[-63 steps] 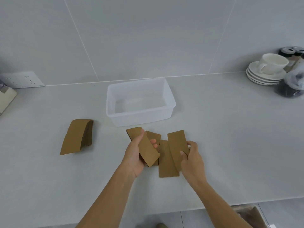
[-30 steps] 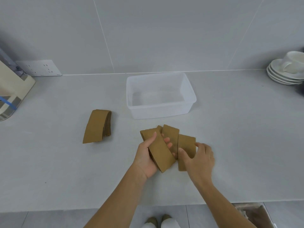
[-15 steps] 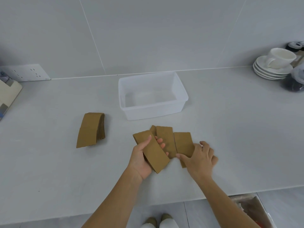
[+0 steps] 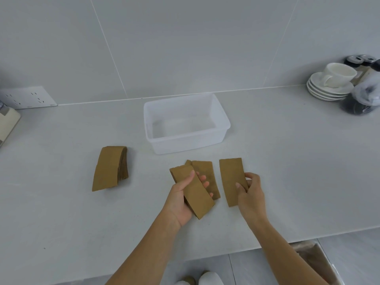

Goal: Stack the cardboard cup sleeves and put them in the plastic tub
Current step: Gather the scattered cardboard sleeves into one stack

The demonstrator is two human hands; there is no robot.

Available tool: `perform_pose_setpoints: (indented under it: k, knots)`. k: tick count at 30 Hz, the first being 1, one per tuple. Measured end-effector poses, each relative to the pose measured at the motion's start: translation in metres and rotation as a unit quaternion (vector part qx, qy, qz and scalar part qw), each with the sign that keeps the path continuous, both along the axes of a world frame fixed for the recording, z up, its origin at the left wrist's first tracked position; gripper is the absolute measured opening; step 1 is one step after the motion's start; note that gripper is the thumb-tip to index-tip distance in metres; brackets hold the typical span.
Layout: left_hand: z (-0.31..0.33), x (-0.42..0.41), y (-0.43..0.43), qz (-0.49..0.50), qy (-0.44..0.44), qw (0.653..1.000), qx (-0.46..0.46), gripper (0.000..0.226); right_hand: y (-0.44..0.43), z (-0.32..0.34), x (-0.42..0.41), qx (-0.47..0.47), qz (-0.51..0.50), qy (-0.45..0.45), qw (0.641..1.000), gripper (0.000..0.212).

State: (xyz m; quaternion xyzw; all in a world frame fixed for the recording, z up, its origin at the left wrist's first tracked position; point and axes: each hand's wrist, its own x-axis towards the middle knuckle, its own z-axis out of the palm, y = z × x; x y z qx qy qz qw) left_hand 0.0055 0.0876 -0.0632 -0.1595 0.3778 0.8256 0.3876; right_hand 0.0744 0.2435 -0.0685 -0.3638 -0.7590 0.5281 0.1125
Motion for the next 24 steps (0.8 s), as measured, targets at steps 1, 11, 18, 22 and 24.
perform_pose_setpoints:
  k: [1, 11, 18, 22, 24]
  knots:
    - [0.000, 0.000, 0.001, -0.004, 0.002, 1.000, -0.001, 0.039, -0.002, 0.002, -0.001, -0.017, 0.001, 0.018, 1.000, 0.026]
    - [0.003, 0.000, -0.001, -0.048, 0.027, 0.997, 0.050, 0.055, -0.043, 0.020, -0.013, -0.092, 0.118, 0.075, 0.986, 0.024]
    - [0.000, -0.002, -0.009, -0.039, 0.014, 0.999, 0.019, 0.037, -0.058, 0.017, -0.013, 0.001, 0.147, 0.055, 0.988, 0.028]
    - [-0.004, -0.003, -0.011, -0.045, 0.017, 0.999, -0.011, 0.027, -0.059, 0.011, -0.014, 0.084, 0.160, 0.031, 0.983, 0.033]
    - [-0.005, -0.004, -0.014, -0.042, 0.020, 0.999, -0.019, 0.025, -0.059, 0.009, -0.014, 0.099, 0.146, 0.031, 0.984, 0.032]
